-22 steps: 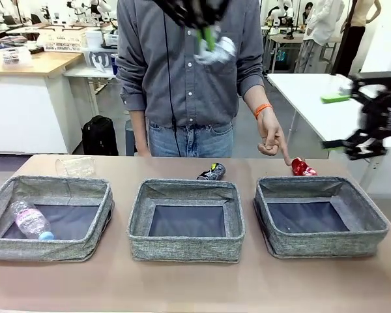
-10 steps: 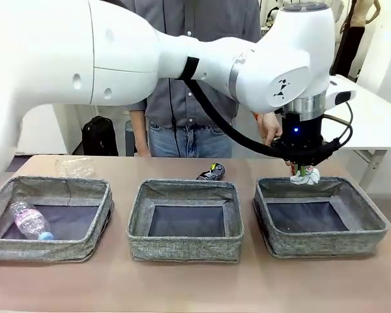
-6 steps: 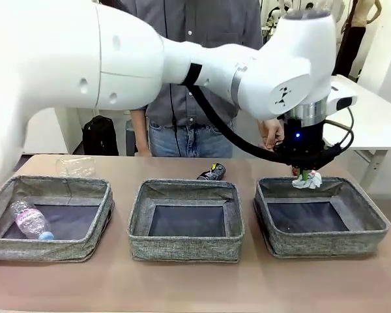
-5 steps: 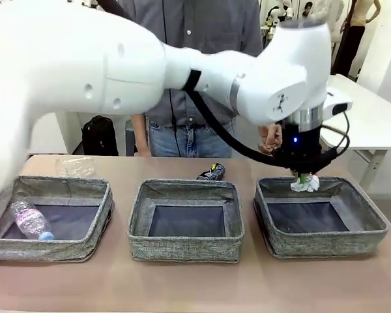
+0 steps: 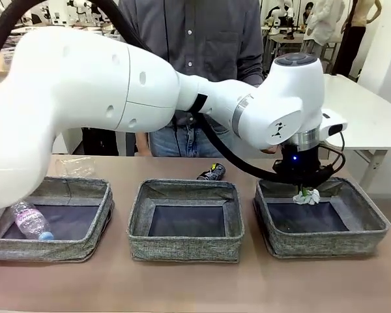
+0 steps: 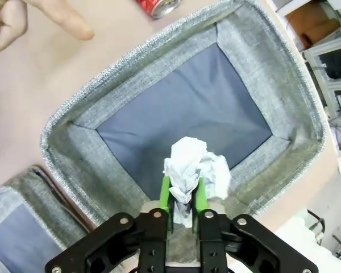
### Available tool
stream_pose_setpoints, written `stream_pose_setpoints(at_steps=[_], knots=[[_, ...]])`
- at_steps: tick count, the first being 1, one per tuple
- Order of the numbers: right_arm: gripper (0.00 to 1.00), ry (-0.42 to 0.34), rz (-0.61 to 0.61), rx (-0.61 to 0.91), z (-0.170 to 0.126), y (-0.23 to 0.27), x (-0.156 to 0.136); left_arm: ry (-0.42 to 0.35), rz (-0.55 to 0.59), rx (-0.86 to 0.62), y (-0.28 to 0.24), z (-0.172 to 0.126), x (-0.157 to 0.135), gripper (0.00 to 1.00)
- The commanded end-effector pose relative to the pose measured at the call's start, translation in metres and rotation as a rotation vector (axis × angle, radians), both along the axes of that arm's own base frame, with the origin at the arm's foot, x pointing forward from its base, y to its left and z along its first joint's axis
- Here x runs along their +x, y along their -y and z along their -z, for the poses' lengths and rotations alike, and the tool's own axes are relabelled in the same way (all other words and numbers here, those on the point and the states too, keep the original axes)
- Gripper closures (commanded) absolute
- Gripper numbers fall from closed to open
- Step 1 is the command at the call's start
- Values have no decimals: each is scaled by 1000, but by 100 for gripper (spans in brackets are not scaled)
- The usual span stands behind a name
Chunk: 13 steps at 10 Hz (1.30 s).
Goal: Sort the waste into the appropriate baskets.
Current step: Place the picked waste into the Fabric basket indicated by the person.
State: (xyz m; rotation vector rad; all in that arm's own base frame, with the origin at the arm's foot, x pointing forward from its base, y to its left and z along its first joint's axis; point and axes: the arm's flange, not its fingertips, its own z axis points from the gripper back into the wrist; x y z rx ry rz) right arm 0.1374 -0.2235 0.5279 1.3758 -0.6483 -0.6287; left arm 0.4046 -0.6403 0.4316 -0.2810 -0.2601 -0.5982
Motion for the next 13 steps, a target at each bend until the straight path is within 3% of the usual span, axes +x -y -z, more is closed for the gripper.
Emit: stream_pose_setpoints(at_steps=[1,2,7,9,11,13], knots=[[0,22,14,-3,-4,2,0,24,5,-1,-7,-6,-5,16],[0,22,14,-3,-4,2,0,30,6,-1,-7,-7,-6,0],[0,22,14,-3,-4,2,0,2,-8,-14,-16,-19,-5,0],[0,-27,-32,8,4,0,5,-17,13,-43,-47,-48,-9,0],[0,-28,-194,73,12,-24,43,-89,4,-58,-122,-94,-8,0],[0,-98,-329,27,24,-79,101,-113,-114,-126,-213,-135,3,0]])
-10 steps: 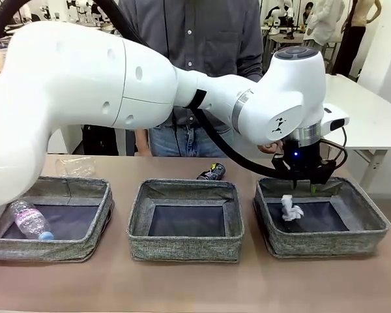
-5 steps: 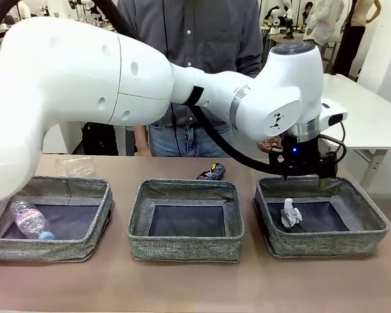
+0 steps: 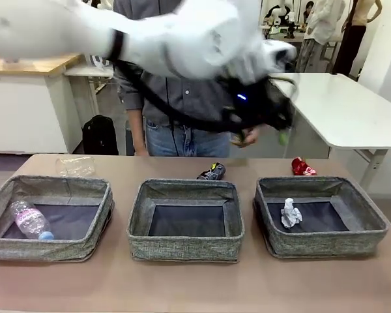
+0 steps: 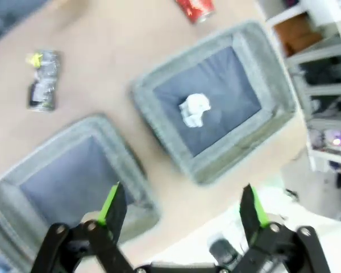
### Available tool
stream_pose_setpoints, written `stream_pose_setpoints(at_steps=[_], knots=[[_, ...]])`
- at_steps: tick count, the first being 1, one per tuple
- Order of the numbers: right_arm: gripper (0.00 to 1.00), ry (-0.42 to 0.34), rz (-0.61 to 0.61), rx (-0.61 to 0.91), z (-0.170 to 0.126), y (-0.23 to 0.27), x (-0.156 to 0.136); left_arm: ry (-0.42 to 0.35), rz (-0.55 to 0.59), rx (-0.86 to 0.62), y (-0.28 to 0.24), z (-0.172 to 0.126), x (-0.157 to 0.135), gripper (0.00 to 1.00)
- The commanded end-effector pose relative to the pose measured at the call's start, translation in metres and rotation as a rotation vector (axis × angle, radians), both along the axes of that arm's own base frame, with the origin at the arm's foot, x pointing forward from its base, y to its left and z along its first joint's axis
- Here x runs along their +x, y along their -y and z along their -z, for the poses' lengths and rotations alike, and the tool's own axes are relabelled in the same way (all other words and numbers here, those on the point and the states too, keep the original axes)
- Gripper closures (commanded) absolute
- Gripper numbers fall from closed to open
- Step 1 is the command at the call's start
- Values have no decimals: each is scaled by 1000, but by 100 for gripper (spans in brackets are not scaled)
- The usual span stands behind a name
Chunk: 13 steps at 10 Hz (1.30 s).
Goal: Sort the waste into the appropriate baskets.
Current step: Place the picked waste into the Fabric basket indicated by the person.
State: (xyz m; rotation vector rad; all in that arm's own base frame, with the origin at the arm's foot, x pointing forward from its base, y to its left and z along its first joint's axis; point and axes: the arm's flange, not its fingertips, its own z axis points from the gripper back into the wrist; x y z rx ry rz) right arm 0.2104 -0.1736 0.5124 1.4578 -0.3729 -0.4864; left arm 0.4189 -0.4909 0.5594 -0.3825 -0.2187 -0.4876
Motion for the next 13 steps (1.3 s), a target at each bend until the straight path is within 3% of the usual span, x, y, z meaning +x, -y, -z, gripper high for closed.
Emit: stream_pose_setpoints(at_steps=[1,3,5,8,9,10,11,12,13], knots=[[0,-32,-169,-37,12,-62,54,-58,-99,-84,-114,-22,-8,0],[0,-65,-349,-44,21,-123,88,-184,-151,-262,-195,-32,-6,0],[0,-70,-481,-37,30,-183,114,-255,-266,-487,-271,-30,-17,0],[0,-67,-515,32,37,-236,140,-357,-272,-908,-360,-4,-42,0],[0,63,-441,91,33,-241,146,-425,-239,-954,-374,16,-46,0],[0,77,-467,109,30,-243,147,-467,-246,-1030,-381,36,-45,0],[0,25,-420,87,30,-237,150,-492,-248,-1108,-380,56,-37,0],[0,10,-393,136,30,-228,151,-419,-273,-982,-382,13,-46,0],[0,4,-449,95,30,-237,144,-419,-273,-982,-382,13,-46,0]])
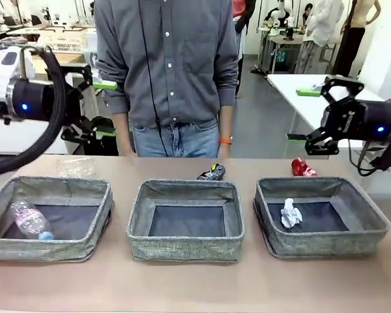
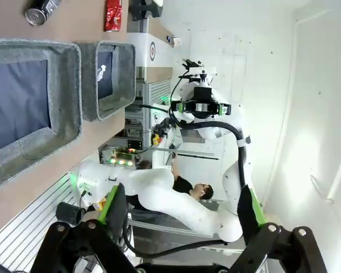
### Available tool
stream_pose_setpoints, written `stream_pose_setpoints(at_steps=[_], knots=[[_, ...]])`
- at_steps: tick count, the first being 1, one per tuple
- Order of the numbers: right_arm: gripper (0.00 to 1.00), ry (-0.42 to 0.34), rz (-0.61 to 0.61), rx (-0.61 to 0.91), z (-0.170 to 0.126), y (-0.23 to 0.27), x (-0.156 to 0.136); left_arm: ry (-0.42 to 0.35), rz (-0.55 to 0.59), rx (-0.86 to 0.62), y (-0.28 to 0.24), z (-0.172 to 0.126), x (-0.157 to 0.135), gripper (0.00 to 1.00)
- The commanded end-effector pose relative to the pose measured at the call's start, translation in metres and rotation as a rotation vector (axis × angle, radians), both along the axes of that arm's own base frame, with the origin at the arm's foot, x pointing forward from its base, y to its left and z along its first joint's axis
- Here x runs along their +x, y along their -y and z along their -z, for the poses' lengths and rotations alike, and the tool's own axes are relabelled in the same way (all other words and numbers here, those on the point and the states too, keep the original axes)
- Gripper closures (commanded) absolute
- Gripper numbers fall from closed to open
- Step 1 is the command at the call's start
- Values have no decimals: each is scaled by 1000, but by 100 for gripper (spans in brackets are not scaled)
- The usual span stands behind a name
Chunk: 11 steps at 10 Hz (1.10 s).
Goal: Sort the waste into the appropriate baskets.
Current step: Place the picked waste into the Fabric basket indicated by the person, then pick up the waste item pointed out by the person.
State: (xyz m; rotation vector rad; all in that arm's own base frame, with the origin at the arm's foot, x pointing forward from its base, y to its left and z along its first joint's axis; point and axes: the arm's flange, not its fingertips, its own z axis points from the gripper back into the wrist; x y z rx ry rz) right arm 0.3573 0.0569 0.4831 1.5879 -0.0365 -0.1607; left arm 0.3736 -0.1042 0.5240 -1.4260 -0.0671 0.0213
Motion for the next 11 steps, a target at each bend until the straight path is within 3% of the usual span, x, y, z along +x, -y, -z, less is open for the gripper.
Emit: stream_pose_setpoints(at_steps=[1,11], knots=[[0,1,-25,-10,1,-6,-3,16,-6,48,4,-22,-1,0],[0,1,-25,-10,1,-6,-3,16,-6,48,4,-22,-1,0]])
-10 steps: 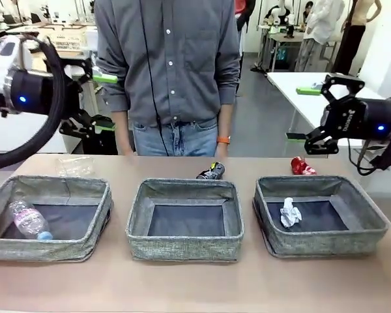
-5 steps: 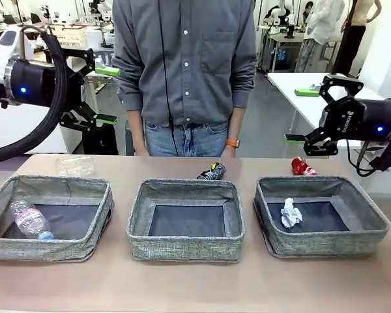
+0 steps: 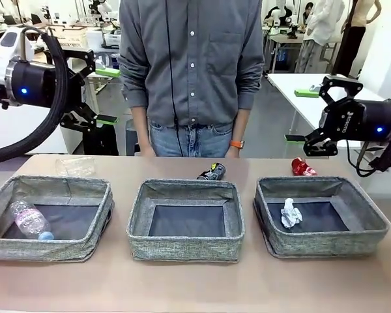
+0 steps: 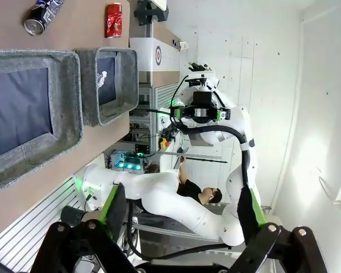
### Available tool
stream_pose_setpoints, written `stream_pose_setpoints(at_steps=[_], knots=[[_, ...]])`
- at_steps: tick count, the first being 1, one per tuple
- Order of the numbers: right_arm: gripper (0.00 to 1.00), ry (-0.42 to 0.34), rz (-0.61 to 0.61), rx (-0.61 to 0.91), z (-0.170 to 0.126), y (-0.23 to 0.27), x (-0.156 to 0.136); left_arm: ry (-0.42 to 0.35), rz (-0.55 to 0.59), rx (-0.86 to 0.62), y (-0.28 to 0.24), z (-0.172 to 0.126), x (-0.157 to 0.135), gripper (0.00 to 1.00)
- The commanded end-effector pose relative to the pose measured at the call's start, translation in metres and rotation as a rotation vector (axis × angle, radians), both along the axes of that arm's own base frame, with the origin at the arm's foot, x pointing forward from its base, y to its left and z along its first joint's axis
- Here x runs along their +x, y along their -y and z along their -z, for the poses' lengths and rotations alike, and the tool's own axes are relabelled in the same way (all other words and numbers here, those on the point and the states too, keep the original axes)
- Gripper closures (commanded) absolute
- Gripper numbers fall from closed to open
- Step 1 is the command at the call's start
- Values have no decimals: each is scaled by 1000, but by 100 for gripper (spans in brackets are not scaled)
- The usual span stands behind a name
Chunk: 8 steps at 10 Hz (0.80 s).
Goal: Sort the waste into the appropriate baskets.
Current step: Pick up the waste item pointed out by the person.
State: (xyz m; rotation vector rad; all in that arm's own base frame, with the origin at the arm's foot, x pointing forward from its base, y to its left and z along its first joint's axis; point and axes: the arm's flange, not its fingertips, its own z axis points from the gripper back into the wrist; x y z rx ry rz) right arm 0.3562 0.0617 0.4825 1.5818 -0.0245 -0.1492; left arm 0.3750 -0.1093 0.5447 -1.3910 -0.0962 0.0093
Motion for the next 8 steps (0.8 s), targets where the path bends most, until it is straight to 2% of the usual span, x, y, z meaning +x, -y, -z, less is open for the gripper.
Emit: stream_pose_setpoints(at_steps=[1,8], knots=[[0,1,-10,-4,0,-2,-2,-10,3,13,-1,-1,-2,0],[0,1,-10,-4,0,-2,-2,-10,3,13,-1,-1,-2,0]])
